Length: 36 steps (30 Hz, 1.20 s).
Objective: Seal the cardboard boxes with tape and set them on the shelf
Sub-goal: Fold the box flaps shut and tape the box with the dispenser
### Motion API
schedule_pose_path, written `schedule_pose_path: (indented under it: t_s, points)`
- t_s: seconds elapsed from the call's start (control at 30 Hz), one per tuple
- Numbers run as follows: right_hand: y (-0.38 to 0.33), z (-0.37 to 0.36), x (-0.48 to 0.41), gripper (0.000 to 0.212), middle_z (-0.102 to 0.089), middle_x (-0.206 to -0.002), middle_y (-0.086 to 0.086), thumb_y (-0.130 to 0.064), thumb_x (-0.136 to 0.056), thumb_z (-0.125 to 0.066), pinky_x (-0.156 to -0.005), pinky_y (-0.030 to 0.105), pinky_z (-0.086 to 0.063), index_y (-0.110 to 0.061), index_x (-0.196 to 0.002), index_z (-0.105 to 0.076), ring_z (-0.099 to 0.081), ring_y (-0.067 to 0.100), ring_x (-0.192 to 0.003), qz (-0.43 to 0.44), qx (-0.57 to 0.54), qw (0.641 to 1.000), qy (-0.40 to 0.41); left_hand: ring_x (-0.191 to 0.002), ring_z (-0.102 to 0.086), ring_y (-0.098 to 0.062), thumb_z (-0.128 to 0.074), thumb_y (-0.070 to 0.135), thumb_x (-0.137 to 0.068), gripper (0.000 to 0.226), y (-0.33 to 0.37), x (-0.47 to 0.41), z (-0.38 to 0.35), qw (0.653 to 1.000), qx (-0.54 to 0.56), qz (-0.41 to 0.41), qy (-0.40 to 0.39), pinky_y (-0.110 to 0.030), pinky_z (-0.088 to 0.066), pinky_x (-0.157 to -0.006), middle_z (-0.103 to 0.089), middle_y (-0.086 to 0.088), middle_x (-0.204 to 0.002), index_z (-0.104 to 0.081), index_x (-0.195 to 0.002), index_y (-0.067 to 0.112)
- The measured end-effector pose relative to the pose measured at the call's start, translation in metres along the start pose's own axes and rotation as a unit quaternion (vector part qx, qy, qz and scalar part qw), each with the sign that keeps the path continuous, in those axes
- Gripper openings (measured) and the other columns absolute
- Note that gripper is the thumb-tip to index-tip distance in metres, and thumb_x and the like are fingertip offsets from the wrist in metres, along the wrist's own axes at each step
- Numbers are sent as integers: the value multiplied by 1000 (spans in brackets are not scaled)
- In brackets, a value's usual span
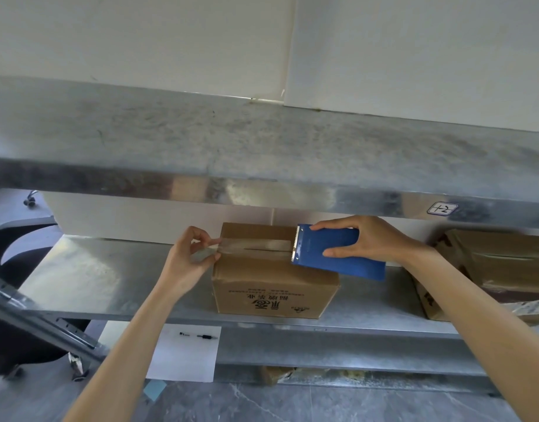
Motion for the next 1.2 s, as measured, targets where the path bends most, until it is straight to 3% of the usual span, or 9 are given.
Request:
schedule_pose_path:
  t_s: [0.13,0.23,0.3,0.53,0.83,1.0,1.2]
  points:
    - [5,-1,-3,48,-51,-116,-50,-63,-71,-72,-90,17,-49,-69,-115,-54,-56,-13,-104,-14,-4,1000,-19,-107,-70,-18,-72,-14,-79,30,3,-3,-1,997,69,37,-8,-22,-53,-84,-69,-8,-97,-54,-88,9]
    - [6,-2,-4,45,-49,-114,-51,-59,-77,-72,-85,13,-47,-69,-116,-53,-55,-14,-102,-28,1,999,-34,-100,-68,-23,-65,-6,-88,13,4,-6,2,987,135,90,-3,-30,-50,-93,-70,-15,-96,-63,-87,7]
    - [4,-2,-5,44,-48,-113,-52,-58,-78,-72,-81,10,-45,-69,-116,-52,-54,-17,-99,-34,1,999,-39,-92,-62,-25,-59,-3,-93,14,1,-8,4,980,153,123,13,-37,-49,-96,-66,-12,-89,-66,-86,7]
    - [7,-4,-6,46,-51,-124,-42,-60,-78,-72,-89,19,-49,-71,-117,-50,-56,-7,-105,-45,18,998,-46,-75,-54,-20,-57,0,-96,11,-18,-7,-2,970,128,201,43,-27,-50,-74,-57,-11,-79,-67,-93,2]
    - [1,-5,-7,45,-50,-116,-43,-56,-83,-70,-69,8,-44,-68,-120,-48,-57,-8,-95,-58,17,996,-60,-77,-53,-20,-57,7,-98,13,-39,-7,-11,972,104,206,48,-28,-45,-69,-59,-10,-84,-66,-89,9]
    - [6,-5,-10,44,-53,-122,-39,-61,-79,-71,-89,24,-51,-72,-116,-50,-58,-4,-101,-57,26,997,-44,-85,-60,-26,-52,4,-98,18,-46,-3,-17,973,94,199,70,-33,-48,-71,-65,-17,-95,-66,-88,10]
    - [6,-5,-11,45,-54,-124,-37,-63,-77,-70,-90,27,-52,-73,-115,-49,-59,-3,-102,-55,39,997,-32,-85,-67,-21,-65,12,-93,16,-38,-3,-9,984,61,145,84,-33,-52,-76,-70,-5,-93,-68,-107,19]
Point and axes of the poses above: each hand's wrist, its own x-axis away from the middle knuckle, its own z-axis out of the back of the hand, y = z × x, the point moved 9 cm from there along -x, towards the middle knuckle
